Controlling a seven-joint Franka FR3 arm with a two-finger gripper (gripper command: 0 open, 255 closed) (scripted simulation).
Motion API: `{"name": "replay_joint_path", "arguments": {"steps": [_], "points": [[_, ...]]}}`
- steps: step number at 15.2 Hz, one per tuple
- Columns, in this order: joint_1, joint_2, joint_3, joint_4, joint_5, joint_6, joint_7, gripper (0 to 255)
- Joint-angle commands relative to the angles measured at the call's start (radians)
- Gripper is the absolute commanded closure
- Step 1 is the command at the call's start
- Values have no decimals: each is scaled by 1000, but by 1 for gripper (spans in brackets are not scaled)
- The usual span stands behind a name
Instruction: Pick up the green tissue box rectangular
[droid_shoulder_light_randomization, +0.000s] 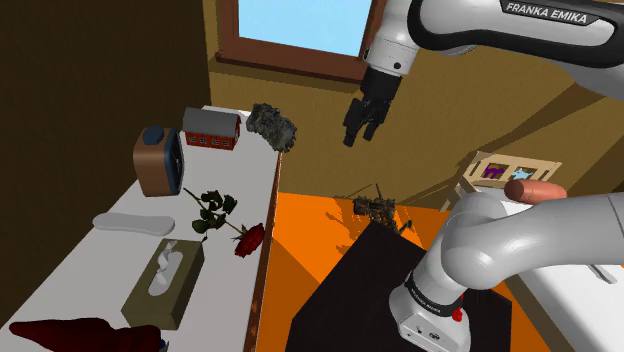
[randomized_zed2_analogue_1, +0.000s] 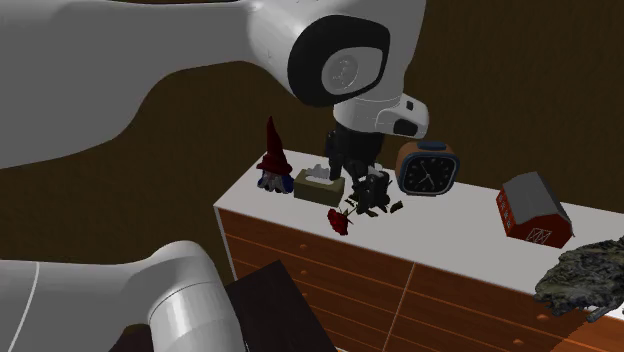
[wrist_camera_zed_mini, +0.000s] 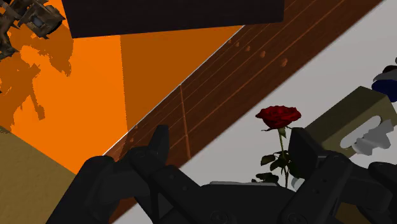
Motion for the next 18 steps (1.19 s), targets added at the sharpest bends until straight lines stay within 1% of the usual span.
{"name": "replay_joint_path", "arguments": {"steps": [1, 6, 10, 14, 18], "points": [[0, 0, 0, 0, 0, 0, 0, 0], [47, 54, 62, -71, 76, 152, 40, 0], [89, 122, 114, -105, 137, 278, 66, 0], [130, 211, 165, -117, 194, 406, 87, 0], [170, 317, 216, -107, 246, 533, 104, 0]]}}
